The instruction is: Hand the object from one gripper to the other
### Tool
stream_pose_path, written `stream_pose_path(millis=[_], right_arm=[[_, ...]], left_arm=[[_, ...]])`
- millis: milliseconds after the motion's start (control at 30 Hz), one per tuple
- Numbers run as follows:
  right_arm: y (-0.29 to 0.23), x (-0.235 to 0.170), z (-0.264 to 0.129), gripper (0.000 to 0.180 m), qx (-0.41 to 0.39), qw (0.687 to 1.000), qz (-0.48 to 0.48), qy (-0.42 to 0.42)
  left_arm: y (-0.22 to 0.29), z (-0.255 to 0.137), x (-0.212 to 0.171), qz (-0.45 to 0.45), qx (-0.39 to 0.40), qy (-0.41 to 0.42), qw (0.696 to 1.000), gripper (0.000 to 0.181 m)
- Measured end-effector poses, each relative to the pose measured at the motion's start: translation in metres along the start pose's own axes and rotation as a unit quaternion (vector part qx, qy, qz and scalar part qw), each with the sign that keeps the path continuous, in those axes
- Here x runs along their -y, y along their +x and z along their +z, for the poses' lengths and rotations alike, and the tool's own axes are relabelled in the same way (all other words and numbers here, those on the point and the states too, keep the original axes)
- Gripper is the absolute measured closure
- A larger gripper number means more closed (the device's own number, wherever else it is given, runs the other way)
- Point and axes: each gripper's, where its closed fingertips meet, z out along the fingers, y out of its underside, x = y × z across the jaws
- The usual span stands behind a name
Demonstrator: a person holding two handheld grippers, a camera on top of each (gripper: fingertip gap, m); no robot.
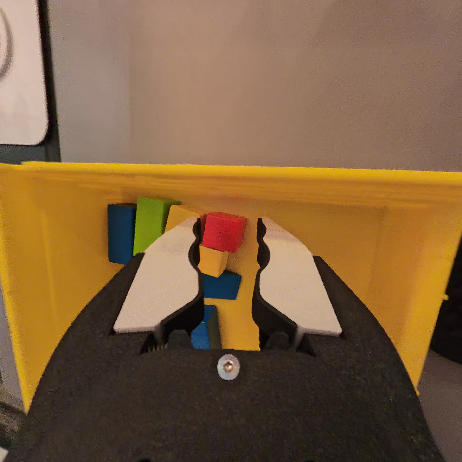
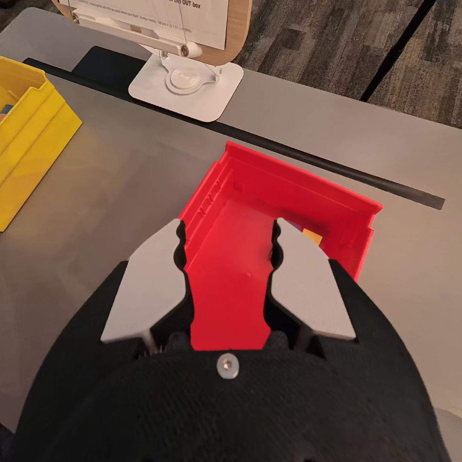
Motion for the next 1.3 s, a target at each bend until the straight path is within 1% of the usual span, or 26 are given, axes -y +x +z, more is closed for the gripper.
stream_pose_path(millis=[100,167,467,667,867,1033,1133,1233,1300], right_arm=[[0.005,-0.004,0.0,0.112,-0.008,1.0,0.005,-0.005],[0.007,-0.004,-0.001,0.112,-0.006,1.0,0.009,-0.004],[0.008,-0.007,0.005,0.112,-0.01,1.0,0.006,-0.022],[0.007,-0.009,0.011,0.112,-0.007,0.999,0.001,-0.031],[0.006,-0.01,0.012,0.112,-0.008,0.999,-0.002,-0.035],[0.006,-0.011,0.014,0.112,-0.004,0.999,-0.003,-0.038],[0.006,-0.009,0.012,0.112,-0.006,0.999,-0.005,-0.033],[0.005,-0.002,0.006,0.112,-0.013,1.0,-0.016,-0.013],[0.0,0.008,0.001,0.114,-0.015,0.999,-0.031,0.012]], left_arm=[[0.002,0.012,-0.009,0.0,-0.027,-0.031,0.999,0.141],[-0.001,0.017,-0.013,0.009,-0.02,-0.044,0.999,0.141],[0.0,0.022,-0.02,-0.004,-0.03,-0.043,0.999,0.142],[0.0,0.031,-0.029,-0.005,-0.032,-0.06,0.998,0.143],[-0.002,0.031,-0.027,-0.012,-0.029,-0.046,0.998,0.145],[-0.005,0.019,-0.023,-0.026,-0.026,-0.028,0.999,0.145],[-0.009,0.005,-0.02,-0.024,-0.011,-0.027,0.999,0.145],[-0.017,-0.023,-0.006,-0.023,0.015,-0.004,1.0,0.145],[-0.026,-0.052,0.016,-0.027,0.039,0.04,0.998,0.145]])
